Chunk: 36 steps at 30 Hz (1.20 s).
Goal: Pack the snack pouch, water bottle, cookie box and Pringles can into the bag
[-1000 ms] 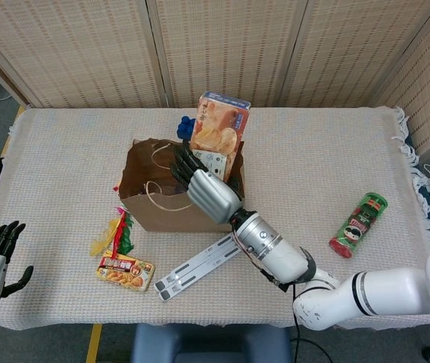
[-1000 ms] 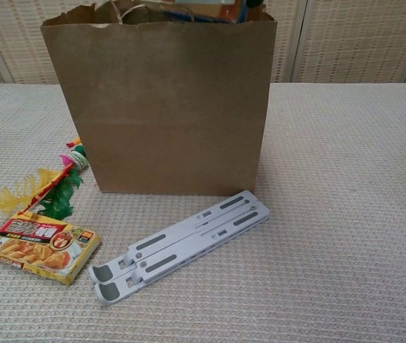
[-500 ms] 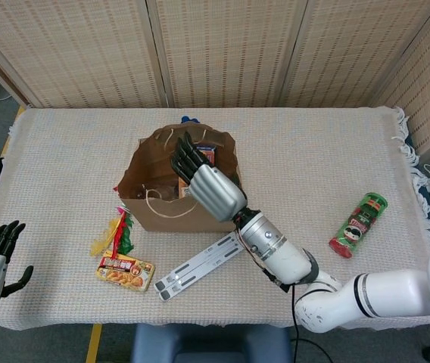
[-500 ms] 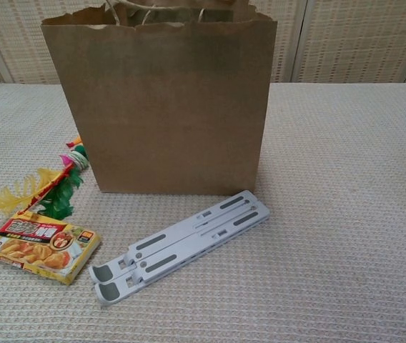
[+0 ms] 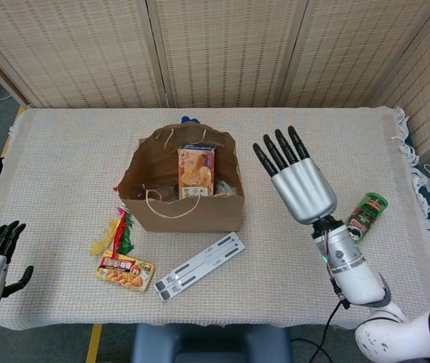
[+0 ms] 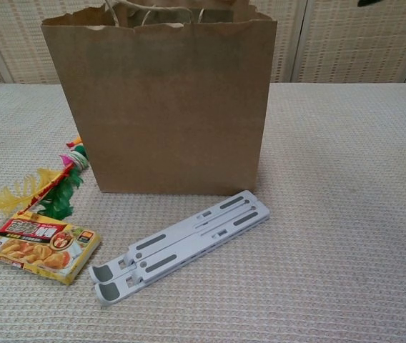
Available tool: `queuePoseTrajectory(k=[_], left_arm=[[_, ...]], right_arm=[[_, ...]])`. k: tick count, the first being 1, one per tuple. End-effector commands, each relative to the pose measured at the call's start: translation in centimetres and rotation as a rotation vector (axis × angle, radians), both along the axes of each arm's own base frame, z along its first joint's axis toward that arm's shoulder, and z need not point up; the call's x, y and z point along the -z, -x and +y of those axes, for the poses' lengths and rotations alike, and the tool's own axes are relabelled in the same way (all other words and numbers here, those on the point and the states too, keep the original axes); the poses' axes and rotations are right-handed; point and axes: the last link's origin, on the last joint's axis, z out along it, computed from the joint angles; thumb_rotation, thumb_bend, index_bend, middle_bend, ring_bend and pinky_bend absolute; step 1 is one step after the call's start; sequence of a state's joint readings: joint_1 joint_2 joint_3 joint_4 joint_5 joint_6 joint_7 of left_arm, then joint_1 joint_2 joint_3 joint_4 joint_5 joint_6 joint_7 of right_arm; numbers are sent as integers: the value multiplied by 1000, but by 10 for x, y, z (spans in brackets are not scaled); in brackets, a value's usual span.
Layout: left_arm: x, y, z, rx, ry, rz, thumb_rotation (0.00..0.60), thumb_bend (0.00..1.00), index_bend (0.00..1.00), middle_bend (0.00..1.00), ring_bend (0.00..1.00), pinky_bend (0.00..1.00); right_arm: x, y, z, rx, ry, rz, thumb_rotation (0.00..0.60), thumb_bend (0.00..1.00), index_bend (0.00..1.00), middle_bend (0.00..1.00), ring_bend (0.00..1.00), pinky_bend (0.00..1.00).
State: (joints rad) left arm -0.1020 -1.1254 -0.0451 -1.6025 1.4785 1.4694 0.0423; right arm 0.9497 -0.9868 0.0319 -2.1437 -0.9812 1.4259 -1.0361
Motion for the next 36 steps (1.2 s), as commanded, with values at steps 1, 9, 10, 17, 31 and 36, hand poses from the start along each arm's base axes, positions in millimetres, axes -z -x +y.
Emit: queuePoseTrajectory(k=[1, 9, 10, 17, 31, 36], left_arm=[[0, 0, 0, -1, -3, 2, 600, 356, 0, 0, 0, 0], [2, -1, -1, -7, -16, 15, 600, 354, 0, 0, 0, 0], [2, -1, -1, -9, -17, 16, 600, 354, 0, 0, 0, 0], [2, -3, -1, -9, -21, 20, 600, 353, 0, 0, 0, 0], [2, 0, -1, -13, -17, 13, 600, 353, 0, 0, 0, 0], [2, -1, -1, -12, -15, 11, 600, 353, 0, 0, 0, 0]], right_arm=[[-22, 88, 36, 256, -76, -116, 600, 45, 0, 46, 0, 53], [-26, 192, 69, 502, -250, -84, 600, 0, 0, 36, 0, 26], [-25, 200, 72, 516, -267, -67, 600, 0, 0, 32, 0, 20], [-8, 234, 81, 518, -373, 97, 600, 0, 0, 28, 0, 2], [45, 254, 44, 424, -368, 333, 600, 0, 0, 24, 0, 2], [62, 249, 30, 390, -338, 354, 600, 0, 0, 22, 0, 2]])
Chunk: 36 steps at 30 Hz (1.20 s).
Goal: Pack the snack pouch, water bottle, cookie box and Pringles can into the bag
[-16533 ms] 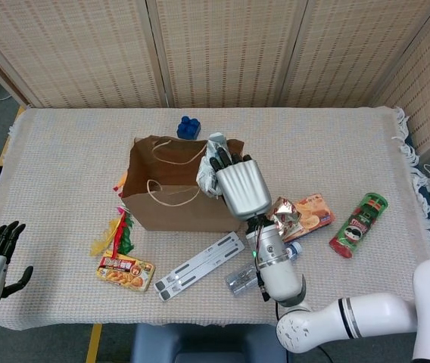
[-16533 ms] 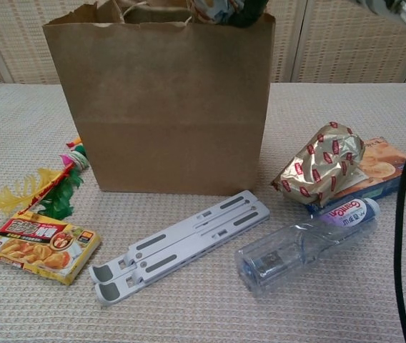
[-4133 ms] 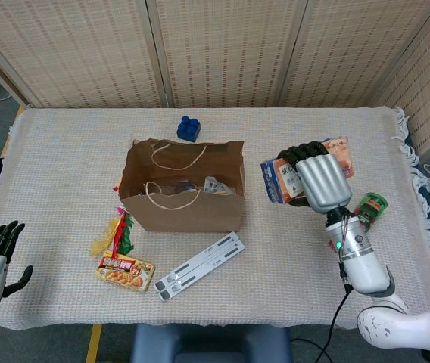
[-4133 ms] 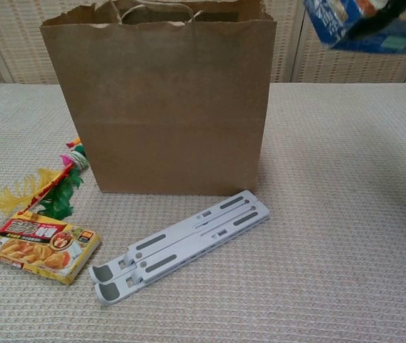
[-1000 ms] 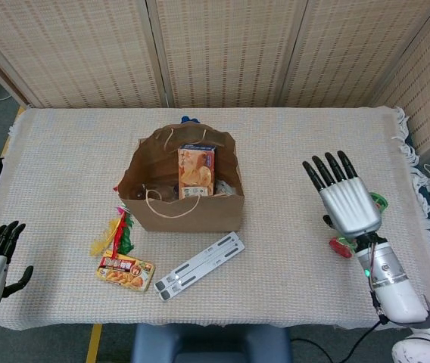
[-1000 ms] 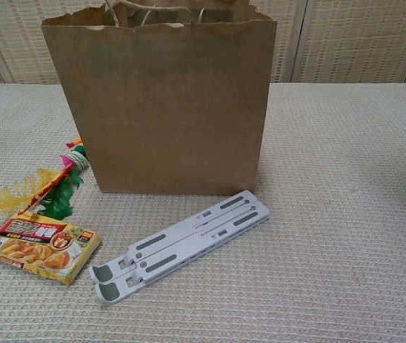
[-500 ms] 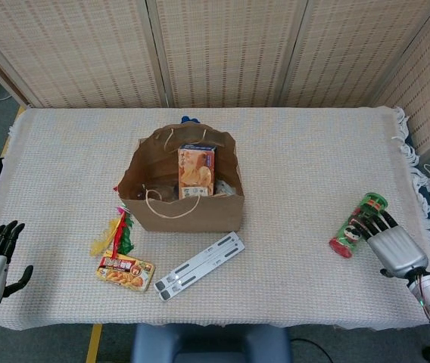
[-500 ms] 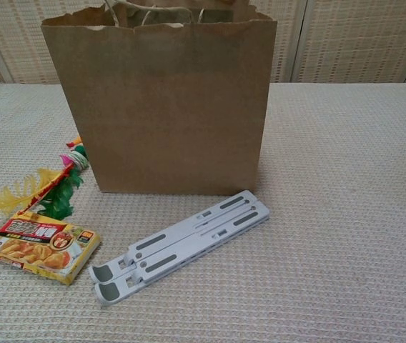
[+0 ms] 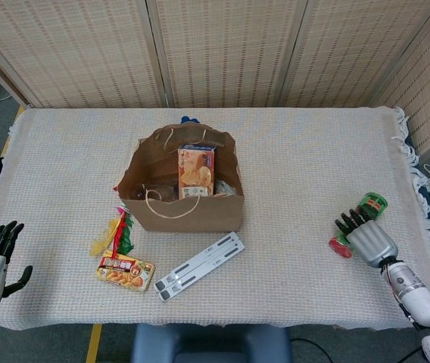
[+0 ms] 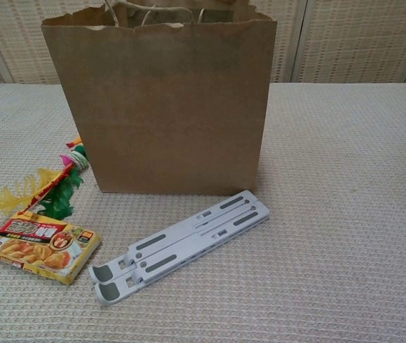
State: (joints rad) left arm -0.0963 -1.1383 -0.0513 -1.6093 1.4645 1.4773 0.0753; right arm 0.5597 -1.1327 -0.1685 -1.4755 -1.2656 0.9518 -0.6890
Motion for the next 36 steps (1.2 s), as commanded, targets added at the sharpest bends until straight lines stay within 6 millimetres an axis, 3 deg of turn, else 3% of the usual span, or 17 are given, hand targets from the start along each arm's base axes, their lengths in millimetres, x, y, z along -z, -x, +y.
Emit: queuePoseTrajectory(k=[1, 10, 13, 15, 18, 19, 21, 27, 32, 36], left_arm=[[0, 0, 0, 1, 1, -1, 600, 353, 0, 0, 0, 0], [-1, 0, 0, 6, 5, -6, 600, 355, 0, 0, 0, 0], [-1, 0, 0, 5, 7, -7, 600, 354, 0, 0, 0, 0], [-1, 0, 0, 6, 7, -8, 600, 354, 0, 0, 0, 0], [-1, 0, 0, 6, 7, -9, 600, 353, 0, 0, 0, 0], [-1, 0, 0, 5, 7, -9, 600, 353, 0, 0, 0, 0], [-1, 0, 0, 5, 7, -10, 600, 353, 0, 0, 0, 0], [-1, 0, 0, 5, 7, -9, 600, 355, 0, 0, 0, 0], [-1, 0, 0, 6, 7, -9, 600, 355, 0, 0, 0, 0], [-1, 0, 0, 5, 7, -9, 600, 354, 0, 0, 0, 0]], right_arm=[[12, -5, -11, -22, 7, 15, 600, 0, 0, 22, 0, 2], [34, -10, -17, -17, -30, 89, 600, 0, 0, 25, 0, 9], [37, -9, -18, -12, -32, 107, 600, 13, 14, 75, 12, 75], [39, -9, -19, -1, -23, 108, 600, 80, 171, 209, 144, 216], [41, -10, -20, 27, -7, 72, 600, 149, 561, 489, 491, 548], [40, -11, -20, 30, 2, 59, 600, 171, 638, 548, 562, 620], [37, -14, -22, 22, 21, 34, 600, 210, 710, 601, 617, 665], [11, -38, -27, -17, 144, -144, 600, 231, 760, 635, 651, 688], [-34, -76, -41, -133, 312, -280, 600, 230, 764, 639, 651, 688], [-43, -85, -44, -152, 343, -307, 600, 230, 766, 640, 651, 688]])
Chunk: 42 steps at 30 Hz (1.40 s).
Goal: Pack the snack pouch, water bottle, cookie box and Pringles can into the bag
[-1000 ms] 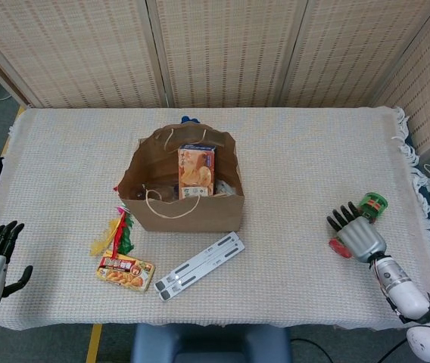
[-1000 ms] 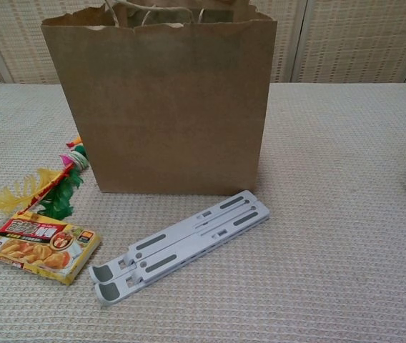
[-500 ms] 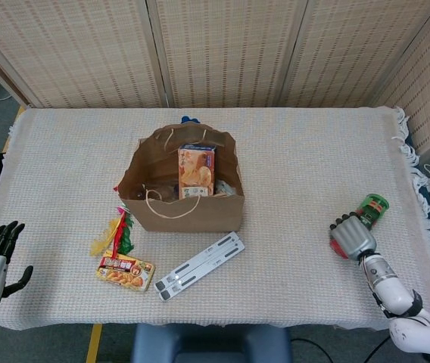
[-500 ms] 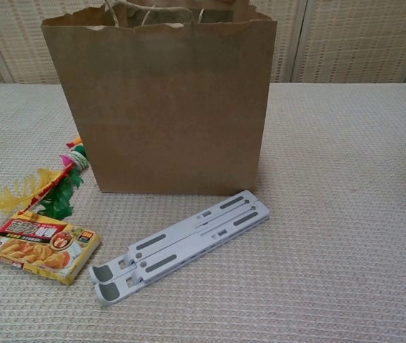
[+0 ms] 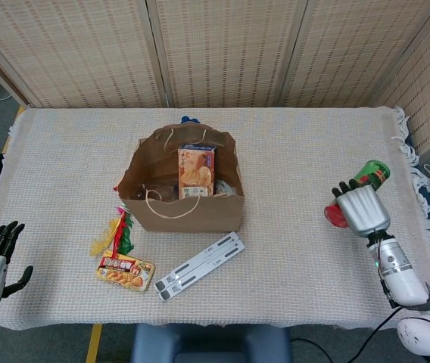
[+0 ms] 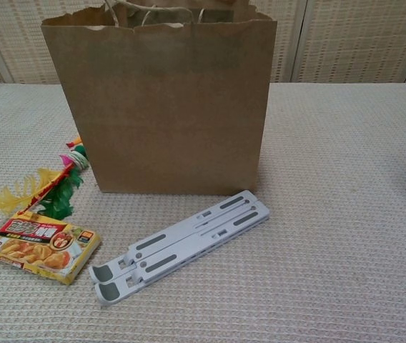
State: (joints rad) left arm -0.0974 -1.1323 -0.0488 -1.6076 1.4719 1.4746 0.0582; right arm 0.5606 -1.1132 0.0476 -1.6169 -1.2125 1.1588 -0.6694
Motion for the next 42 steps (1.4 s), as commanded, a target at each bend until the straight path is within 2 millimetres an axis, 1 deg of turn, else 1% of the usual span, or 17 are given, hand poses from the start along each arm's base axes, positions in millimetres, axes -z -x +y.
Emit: queuePoseTrajectory(k=[1, 3, 4, 5, 7, 10, 14, 16, 19, 22, 25, 28, 31, 32, 35, 38, 42], left_arm=[[0, 0, 0, 0, 0, -1, 600, 355, 0, 0, 0, 0], [0, 0, 0, 0, -1, -1, 600, 356, 0, 0, 0, 0], [0, 0, 0, 0, -1, 0, 600, 356, 0, 0, 0, 0], [0, 0, 0, 1, -1, 0, 600, 356, 0, 0, 0, 0], [0, 0, 0, 0, -1, 0, 600, 356, 0, 0, 0, 0], [0, 0, 0, 0, -1, -1, 600, 354, 0, 0, 0, 0], [0, 0, 0, 0, -1, -2, 600, 353, 0, 0, 0, 0], [0, 0, 0, 0, 0, -2, 600, 354, 0, 0, 0, 0], [0, 0, 0, 0, 0, -2, 600, 353, 0, 0, 0, 0], [0, 1, 0, 0, 1, -3, 600, 353, 0, 0, 0, 0], [0, 1, 0, 1, 1, -3, 600, 354, 0, 0, 0, 0], [0, 1, 0, 1, 0, -4, 600, 356, 0, 0, 0, 0], [0, 1, 0, 0, 1, -6, 600, 357, 0, 0, 0, 0], [-1, 1, 0, 0, 1, -7, 600, 357, 0, 0, 0, 0], [-1, 1, 0, 1, 2, -9, 600, 354, 0, 0, 0, 0], [-1, 1, 0, 3, 3, -10, 600, 354, 0, 0, 0, 0], [-1, 1, 0, 3, 3, -11, 600, 354, 0, 0, 0, 0]], right_arm=[[-23, -22, -7, -54, 81, -66, 600, 231, 766, 640, 651, 688], [-47, -50, -14, -114, 169, -145, 600, 231, 763, 640, 651, 688], [-71, -91, -21, -217, 284, -334, 600, 231, 762, 640, 651, 688], [-76, -103, -22, -237, 306, -389, 600, 231, 761, 640, 651, 688], [-84, -128, -23, -292, 342, -463, 600, 231, 762, 640, 651, 688], [-90, -157, -22, -383, 374, -493, 600, 231, 763, 641, 651, 688], [-89, -194, -16, -490, 358, -470, 600, 230, 760, 641, 651, 688], [-86, -210, -11, -528, 333, -463, 600, 230, 759, 641, 650, 687], [-77, -235, -2, -595, 275, -452, 600, 231, 758, 641, 649, 684], [-63, -259, 7, -638, 208, -469, 600, 231, 756, 641, 647, 683], [-40, -281, 12, -667, 152, -475, 600, 230, 756, 641, 647, 683], [-16, -293, 12, -650, 111, -498, 600, 230, 755, 641, 647, 683], [10, -299, 10, -617, 80, -479, 600, 231, 752, 641, 647, 683], [20, -299, 9, -602, 70, -464, 600, 231, 752, 641, 647, 683], [41, -297, 5, -555, 43, -446, 600, 231, 749, 641, 647, 683], [57, -296, 1, -505, 16, -467, 600, 231, 746, 641, 647, 683], [73, -298, -5, -461, 1, -494, 600, 231, 743, 641, 647, 683]])
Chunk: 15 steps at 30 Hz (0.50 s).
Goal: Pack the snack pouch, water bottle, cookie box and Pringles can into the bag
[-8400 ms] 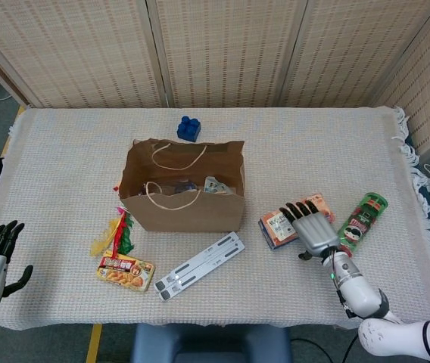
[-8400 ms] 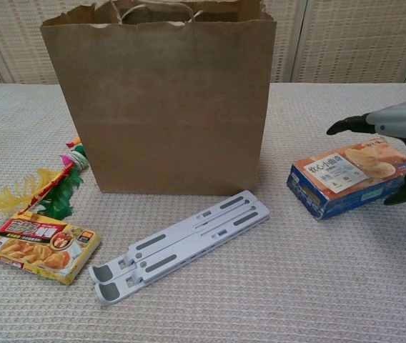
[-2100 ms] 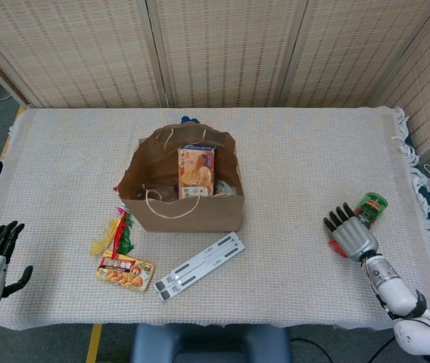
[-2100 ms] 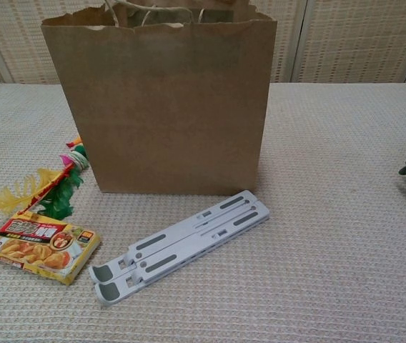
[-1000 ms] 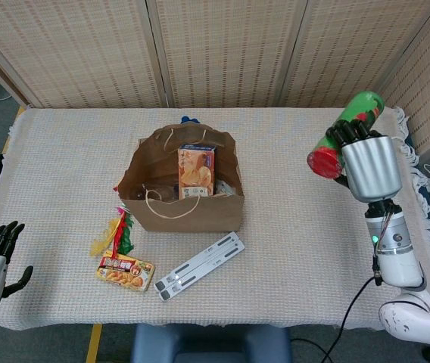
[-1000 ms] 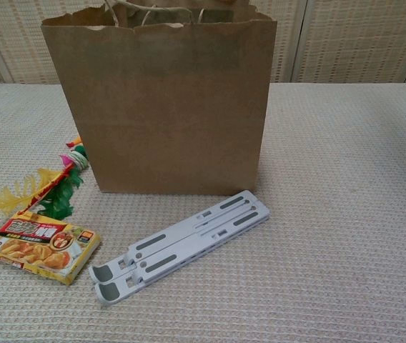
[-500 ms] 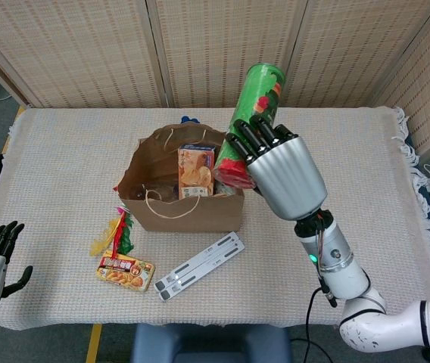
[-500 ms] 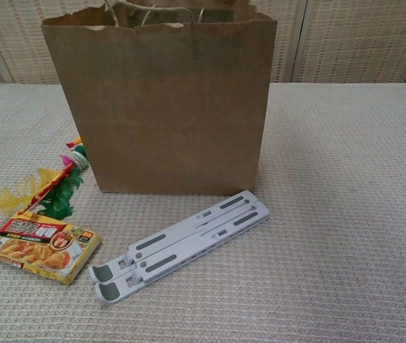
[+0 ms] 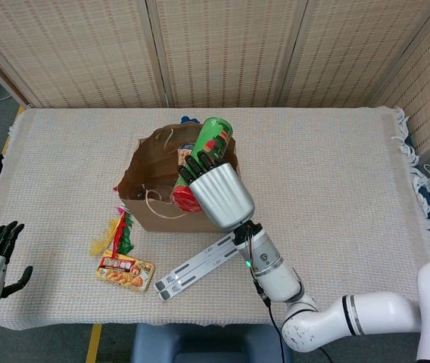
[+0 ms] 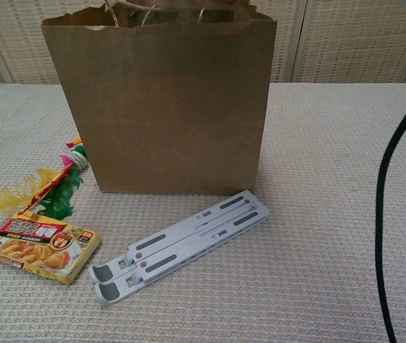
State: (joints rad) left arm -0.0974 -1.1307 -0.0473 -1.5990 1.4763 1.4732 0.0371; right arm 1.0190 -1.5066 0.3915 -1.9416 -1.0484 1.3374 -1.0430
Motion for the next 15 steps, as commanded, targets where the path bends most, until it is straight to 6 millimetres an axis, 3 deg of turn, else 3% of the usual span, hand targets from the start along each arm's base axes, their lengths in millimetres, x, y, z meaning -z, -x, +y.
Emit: queuePoseTrajectory(k=[1, 5, 7, 10, 12, 13, 15], left_arm=[[0, 0, 0, 1, 0, -1, 600, 355, 0, 0, 0, 0], [0, 0, 0, 1, 0, -2, 600, 356, 0, 0, 0, 0], [0, 0, 0, 2, 0, -2, 600, 355, 0, 0, 0, 0], [0, 0, 1, 3, 0, -3, 600, 355, 0, 0, 0, 0], [0, 0, 0, 4, 0, -3, 600, 355, 0, 0, 0, 0], [0, 0, 1, 4, 0, -2, 600, 356, 0, 0, 0, 0], [0, 0, 1, 5, -1, -1, 600, 355, 0, 0, 0, 0]], right_arm=[[12, -2, -4, 26, -21, -12, 600, 231, 743, 641, 647, 683], [23, -4, -6, 69, -55, -42, 600, 231, 722, 641, 636, 683], [27, -4, -6, 81, -68, -49, 600, 230, 644, 627, 582, 665], [30, -3, -5, 104, -78, -37, 600, 219, 313, 433, 380, 565], [29, -2, -5, 124, -77, -30, 600, 156, 68, 247, 206, 439], [28, -3, -5, 132, -78, -34, 600, 114, 9, 170, 132, 365], [24, -4, -4, 140, -70, -53, 600, 76, 0, 80, 54, 265]])
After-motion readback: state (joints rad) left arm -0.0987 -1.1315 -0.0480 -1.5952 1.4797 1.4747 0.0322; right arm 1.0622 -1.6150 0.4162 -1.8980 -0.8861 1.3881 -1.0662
